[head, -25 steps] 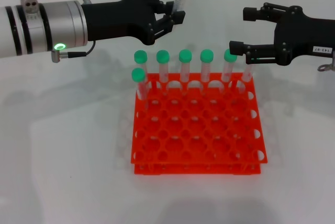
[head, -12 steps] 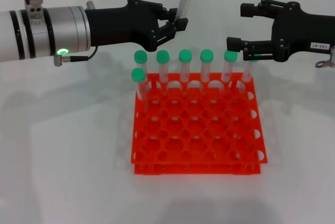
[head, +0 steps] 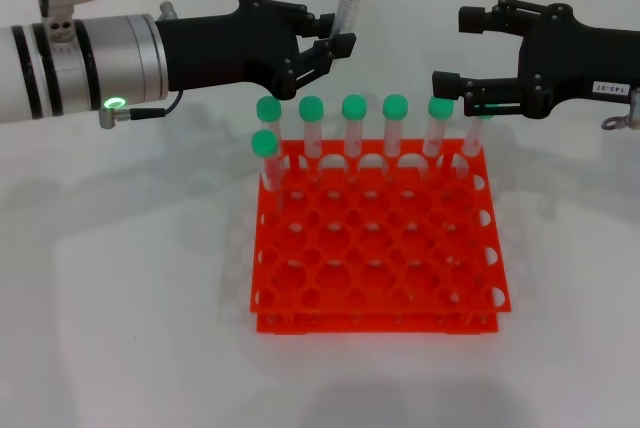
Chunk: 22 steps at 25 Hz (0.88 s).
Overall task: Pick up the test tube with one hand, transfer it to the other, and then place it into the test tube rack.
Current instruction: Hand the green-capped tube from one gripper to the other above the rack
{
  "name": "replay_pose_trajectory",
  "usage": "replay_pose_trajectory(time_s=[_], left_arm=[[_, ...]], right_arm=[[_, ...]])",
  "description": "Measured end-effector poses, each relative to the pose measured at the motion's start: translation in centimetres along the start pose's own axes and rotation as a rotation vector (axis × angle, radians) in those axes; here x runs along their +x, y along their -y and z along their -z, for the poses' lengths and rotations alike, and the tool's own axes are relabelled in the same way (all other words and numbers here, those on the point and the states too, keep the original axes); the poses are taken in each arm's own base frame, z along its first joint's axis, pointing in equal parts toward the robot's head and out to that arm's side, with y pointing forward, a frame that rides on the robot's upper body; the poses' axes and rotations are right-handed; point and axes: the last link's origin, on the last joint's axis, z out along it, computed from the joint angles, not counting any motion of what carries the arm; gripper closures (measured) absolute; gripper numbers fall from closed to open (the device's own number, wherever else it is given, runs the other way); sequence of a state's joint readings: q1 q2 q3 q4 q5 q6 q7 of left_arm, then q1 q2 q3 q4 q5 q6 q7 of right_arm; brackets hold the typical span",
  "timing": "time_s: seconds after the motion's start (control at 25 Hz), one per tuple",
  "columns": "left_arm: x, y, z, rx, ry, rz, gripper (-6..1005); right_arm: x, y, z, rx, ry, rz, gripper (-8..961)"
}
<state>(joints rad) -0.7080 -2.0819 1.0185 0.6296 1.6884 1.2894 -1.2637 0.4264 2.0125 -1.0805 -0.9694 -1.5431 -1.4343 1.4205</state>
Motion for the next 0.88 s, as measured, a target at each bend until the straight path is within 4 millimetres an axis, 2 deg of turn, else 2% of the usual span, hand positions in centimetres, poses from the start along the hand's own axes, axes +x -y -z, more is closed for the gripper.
replay_pose_trajectory(time_s=[0.4,0.88], left_arm=[[-0.1,-0.2,-0.1,-0.01,0.009,-0.016,782],[0.0,-0.3,-0.3,-0.021,0.013,-0.026,780]], right_arm=[[-1.0,0.1,-0.4,-0.01,0.02,0.026,136],[-3.0,0.2,-2.3,-0.056,0.052,0.068,139]])
